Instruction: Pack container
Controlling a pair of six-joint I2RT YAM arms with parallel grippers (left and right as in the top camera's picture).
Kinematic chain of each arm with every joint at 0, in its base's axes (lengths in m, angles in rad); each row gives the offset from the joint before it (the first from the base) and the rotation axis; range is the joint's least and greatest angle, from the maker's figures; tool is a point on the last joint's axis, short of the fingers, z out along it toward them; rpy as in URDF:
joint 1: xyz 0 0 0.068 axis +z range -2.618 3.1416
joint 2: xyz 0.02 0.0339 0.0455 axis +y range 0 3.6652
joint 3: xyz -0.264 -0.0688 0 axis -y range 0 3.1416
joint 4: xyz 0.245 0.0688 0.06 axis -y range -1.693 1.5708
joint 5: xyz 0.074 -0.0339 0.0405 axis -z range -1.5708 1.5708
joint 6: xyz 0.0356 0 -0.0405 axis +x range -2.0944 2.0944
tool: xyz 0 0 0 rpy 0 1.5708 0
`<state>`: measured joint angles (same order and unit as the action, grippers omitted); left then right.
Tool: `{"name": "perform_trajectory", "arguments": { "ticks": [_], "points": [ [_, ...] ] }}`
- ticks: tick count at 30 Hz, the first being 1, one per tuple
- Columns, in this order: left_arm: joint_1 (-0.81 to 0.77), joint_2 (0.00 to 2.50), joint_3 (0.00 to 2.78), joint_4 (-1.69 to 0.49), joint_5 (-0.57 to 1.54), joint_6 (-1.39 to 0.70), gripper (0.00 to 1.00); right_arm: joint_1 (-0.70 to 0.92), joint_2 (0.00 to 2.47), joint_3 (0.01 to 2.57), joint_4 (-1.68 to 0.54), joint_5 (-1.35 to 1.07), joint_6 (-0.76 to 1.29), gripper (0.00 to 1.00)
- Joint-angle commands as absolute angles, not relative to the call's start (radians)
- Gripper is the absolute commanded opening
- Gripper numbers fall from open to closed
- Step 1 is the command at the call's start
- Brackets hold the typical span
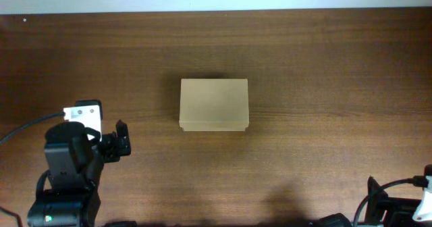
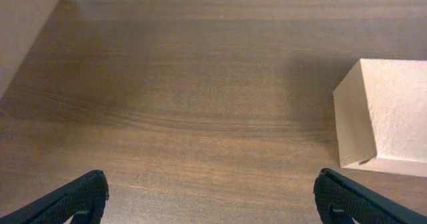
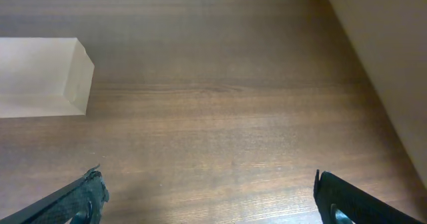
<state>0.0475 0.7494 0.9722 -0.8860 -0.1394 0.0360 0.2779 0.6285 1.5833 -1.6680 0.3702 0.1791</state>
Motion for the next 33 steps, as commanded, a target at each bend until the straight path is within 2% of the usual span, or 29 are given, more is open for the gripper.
{"name": "perform_trajectory", "arguments": {
  "ticks": [1, 24, 27, 33],
  "points": [
    [0.049, 0.74, 0.979, -0.883, -0.147, 0.022, 1.0, 0.274, 0.634, 1.573, -1.661, 0.397, 0.185, 0.99],
    [0.049, 0.74, 0.979, -0.884, -0.147, 0.022, 0.99, 0.273, 0.627, 1.568, -1.647, 0.424, 0.181, 0.99],
    [0.049, 0.74, 0.979, -0.884, -0.147, 0.022, 1.0, 0.247, 0.589, 1.533, -1.562, 0.43, 0.182, 0.99],
    [0.049, 0.74, 0.979, -0.884, -0.147, 0.022, 0.99, 0.081, 0.406, 1.235, -1.161, 0.383, 0.186, 0.99]
  ]
}}
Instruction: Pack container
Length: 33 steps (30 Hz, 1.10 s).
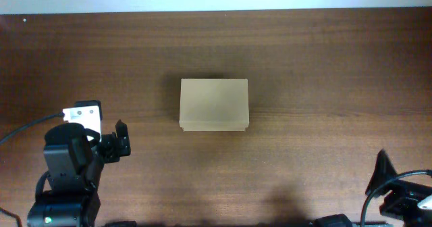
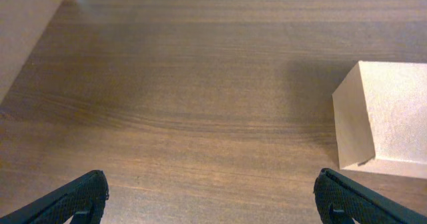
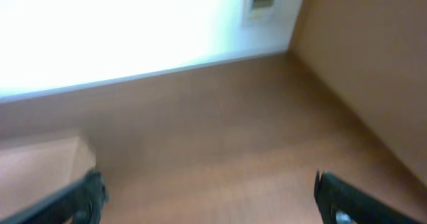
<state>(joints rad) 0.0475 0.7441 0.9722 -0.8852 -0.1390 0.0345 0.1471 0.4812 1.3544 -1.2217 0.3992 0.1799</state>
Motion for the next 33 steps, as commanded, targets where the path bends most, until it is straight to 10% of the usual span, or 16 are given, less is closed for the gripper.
{"name": "perform_trajectory", "arguments": {
  "ticks": [1, 13, 33],
  "points": [
    [0.049, 0.74, 0.979, -0.884, -0.147, 0.022, 0.99, 0.054, 0.371, 1.169, -1.107, 0.361, 0.199, 0.99],
    [0.049, 0.74, 0.979, -0.885, -0.147, 0.022, 1.0, -0.049, 0.041, 0.477, -0.754, 0.175, 0.279, 0.99],
    [0.049, 0.74, 0.979, -0.899, -0.147, 0.022, 1.0, -0.1, 0.025, 0.142, -0.515, 0.176, 0.278, 0.99]
  ]
}}
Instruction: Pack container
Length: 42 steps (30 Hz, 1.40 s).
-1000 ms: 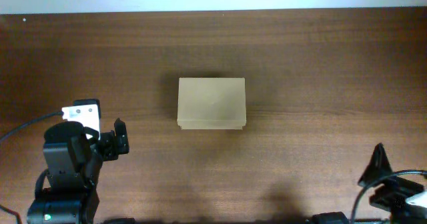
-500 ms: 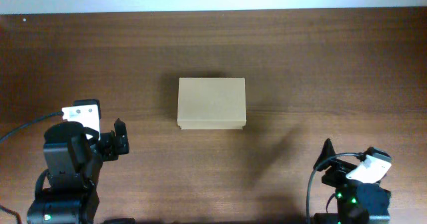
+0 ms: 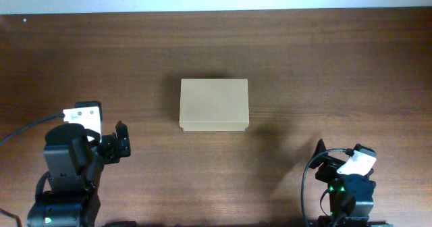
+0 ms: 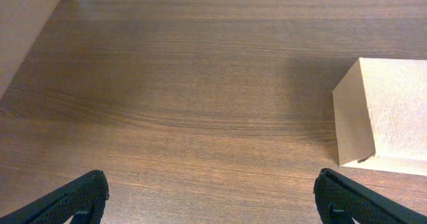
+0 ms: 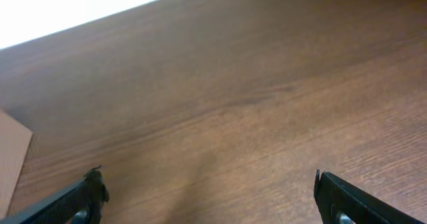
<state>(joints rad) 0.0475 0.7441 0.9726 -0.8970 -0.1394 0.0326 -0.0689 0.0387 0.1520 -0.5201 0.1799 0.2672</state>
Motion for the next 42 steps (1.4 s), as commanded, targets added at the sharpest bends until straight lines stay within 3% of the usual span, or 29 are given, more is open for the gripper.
{"name": "perform_trajectory", "arguments": {
  "ticks": [1, 32, 35, 42],
  "points": [
    [0.049, 0.74, 0.979, -0.899, -0.147, 0.022, 1.0, -0.116, 0.023, 0.142, -0.515, 0.176, 0.279, 0.99],
    [0.049, 0.652, 0.936, -0.897, -0.149, 0.025, 0.99, -0.136, 0.024, 0.142, -0.515, 0.175, 0.279, 0.99],
    [0.049, 0.566, 0.854, -0.762, -0.215, 0.069, 0.99, -0.136, 0.024, 0.142, -0.515, 0.175, 0.279, 0.99],
    [0.049, 0.3, 0.505, -0.11, -0.218, 0.068, 0.99, -0.136, 0.024, 0.142, -0.515, 0.176, 0.279, 0.99]
  ]
}}
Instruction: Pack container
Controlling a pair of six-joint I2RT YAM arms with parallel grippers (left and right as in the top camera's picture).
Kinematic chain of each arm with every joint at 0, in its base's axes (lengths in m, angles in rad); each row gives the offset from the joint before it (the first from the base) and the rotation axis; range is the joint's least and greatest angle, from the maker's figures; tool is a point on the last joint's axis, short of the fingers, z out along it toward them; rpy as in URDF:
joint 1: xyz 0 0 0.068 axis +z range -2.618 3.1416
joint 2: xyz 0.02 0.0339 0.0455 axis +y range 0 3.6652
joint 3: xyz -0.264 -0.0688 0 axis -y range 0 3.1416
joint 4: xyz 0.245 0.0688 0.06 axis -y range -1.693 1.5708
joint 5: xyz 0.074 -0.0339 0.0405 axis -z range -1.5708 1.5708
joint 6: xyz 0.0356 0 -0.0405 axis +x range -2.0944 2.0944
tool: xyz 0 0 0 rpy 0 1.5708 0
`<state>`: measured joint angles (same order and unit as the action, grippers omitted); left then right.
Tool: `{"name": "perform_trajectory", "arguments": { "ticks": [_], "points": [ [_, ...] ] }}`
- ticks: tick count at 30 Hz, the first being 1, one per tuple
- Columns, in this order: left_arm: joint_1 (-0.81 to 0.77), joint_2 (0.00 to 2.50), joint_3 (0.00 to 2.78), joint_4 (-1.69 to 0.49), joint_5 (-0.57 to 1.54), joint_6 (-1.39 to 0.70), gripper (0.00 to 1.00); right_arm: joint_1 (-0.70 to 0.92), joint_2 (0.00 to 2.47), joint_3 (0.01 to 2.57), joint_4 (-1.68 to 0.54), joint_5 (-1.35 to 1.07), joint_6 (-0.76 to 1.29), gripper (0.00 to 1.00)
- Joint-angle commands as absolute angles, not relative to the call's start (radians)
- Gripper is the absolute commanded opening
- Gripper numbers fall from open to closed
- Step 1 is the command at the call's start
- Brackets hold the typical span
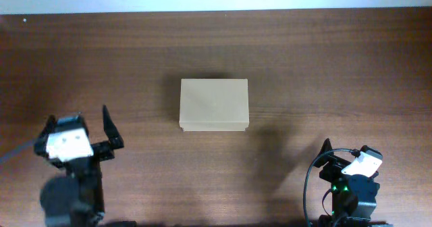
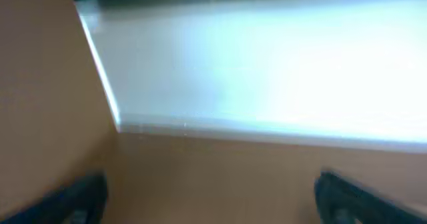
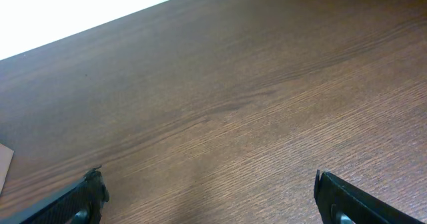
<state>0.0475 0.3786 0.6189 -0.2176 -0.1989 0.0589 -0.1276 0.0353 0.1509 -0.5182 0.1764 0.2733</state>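
A closed tan cardboard box (image 1: 214,104) sits in the middle of the dark wooden table (image 1: 324,58). My left gripper (image 1: 77,123) is at the front left, well clear of the box, fingers spread wide and empty. Its wrist view is blurred and shows only the far table edge and a bright wall, with the gripper (image 2: 213,201) open. My right gripper (image 1: 345,151) stands at the front right, also away from the box. In the right wrist view the gripper (image 3: 213,201) is open over bare wood, and a sliver of the box (image 3: 3,167) shows at the left edge.
A bright white wall (image 2: 267,64) runs behind the table's far edge. A brown side panel (image 2: 47,84) stands at the left in the left wrist view. Cables trail from both arm bases at the front.
My left arm has swung: its open gripper now points toward the far wall, and its camera shows the wall instead of the box. The right arm shifted only slightly.
At first the right arm was tucked in the front right corner, the left arm at the front left, both open. The right arm then rose and came to stand further in at the front right. The left stayed put until its swing now. The box has not moved.
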Motion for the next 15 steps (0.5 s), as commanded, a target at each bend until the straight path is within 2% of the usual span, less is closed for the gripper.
{"name": "perform_trajectory", "arguments": {
  "ticks": [1, 6, 15],
  "points": [
    [0.048, 0.263, 0.447, -0.02, -0.217, 0.068, 0.99, -0.136, 0.024, 0.142, -0.515, 0.175, 0.278, 0.99],
    [0.048, 0.103, 0.216, 0.22, -0.213, 0.068, 1.0, -0.136, 0.024, 0.142, -0.515, 0.175, 0.278, 0.99],
    [-0.008, 0.005, 0.031, 0.253, -0.214, 0.068, 0.99, -0.136, 0.024, 0.142, -0.515, 0.175, 0.279, 0.99]
  ]
}}
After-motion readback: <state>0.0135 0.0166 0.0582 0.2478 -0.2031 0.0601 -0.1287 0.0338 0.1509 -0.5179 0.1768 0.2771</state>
